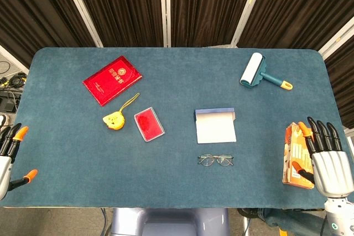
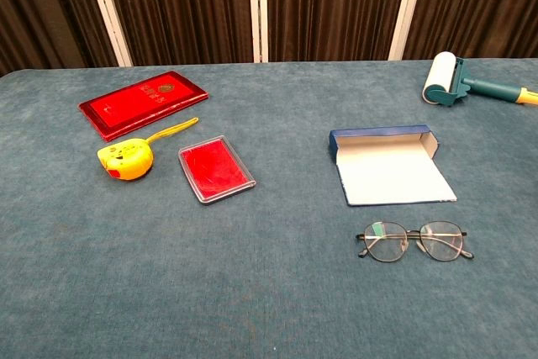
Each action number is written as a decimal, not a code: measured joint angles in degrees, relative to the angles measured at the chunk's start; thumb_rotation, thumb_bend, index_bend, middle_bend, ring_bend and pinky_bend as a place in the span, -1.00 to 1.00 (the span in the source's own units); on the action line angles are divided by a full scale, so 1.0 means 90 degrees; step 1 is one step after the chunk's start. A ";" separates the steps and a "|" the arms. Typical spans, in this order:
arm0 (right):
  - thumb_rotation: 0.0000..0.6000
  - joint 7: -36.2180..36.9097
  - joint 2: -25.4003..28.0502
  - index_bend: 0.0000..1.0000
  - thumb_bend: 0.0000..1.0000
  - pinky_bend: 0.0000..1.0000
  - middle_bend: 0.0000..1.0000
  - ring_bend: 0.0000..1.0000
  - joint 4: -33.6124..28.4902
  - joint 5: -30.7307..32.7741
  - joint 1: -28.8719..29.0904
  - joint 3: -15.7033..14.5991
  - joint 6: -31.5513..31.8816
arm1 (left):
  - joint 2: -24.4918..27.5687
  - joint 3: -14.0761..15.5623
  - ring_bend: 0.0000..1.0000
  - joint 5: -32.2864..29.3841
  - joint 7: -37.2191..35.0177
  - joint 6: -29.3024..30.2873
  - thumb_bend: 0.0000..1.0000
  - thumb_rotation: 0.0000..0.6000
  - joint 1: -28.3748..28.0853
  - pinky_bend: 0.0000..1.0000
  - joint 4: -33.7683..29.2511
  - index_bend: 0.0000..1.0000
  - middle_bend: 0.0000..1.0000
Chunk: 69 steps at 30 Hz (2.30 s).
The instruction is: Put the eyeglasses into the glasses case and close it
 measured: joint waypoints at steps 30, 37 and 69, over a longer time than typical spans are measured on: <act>1.00 0.0305 -0.0778 -0.11 -0.67 -1.00 -1.00 -1.00 0.0007 0.0830 0.2028 -0.0050 -0.3585 | -0.0304 -0.0238 -1.00 -0.0908 0.0494 -0.0595 -1.00 1.00 -0.0343 -1.00 0.0114 -1.00 -1.00; 1.00 -0.0729 -0.1521 -0.09 -0.54 -1.00 -1.00 -1.00 0.0239 0.2002 0.2486 0.0124 -0.4160 | -0.0358 -0.0296 -1.00 -0.1141 0.0545 -0.0664 -1.00 1.00 -0.0401 -1.00 0.0192 -1.00 -1.00; 1.00 -0.1749 -0.2745 -0.03 -0.47 -1.00 -1.00 -1.00 0.0881 0.3710 0.3259 -0.0111 -0.4278 | -0.0454 -0.0251 -1.00 -0.1293 0.0673 -0.0747 -1.00 1.00 -0.0528 -1.00 0.0231 -1.00 -1.00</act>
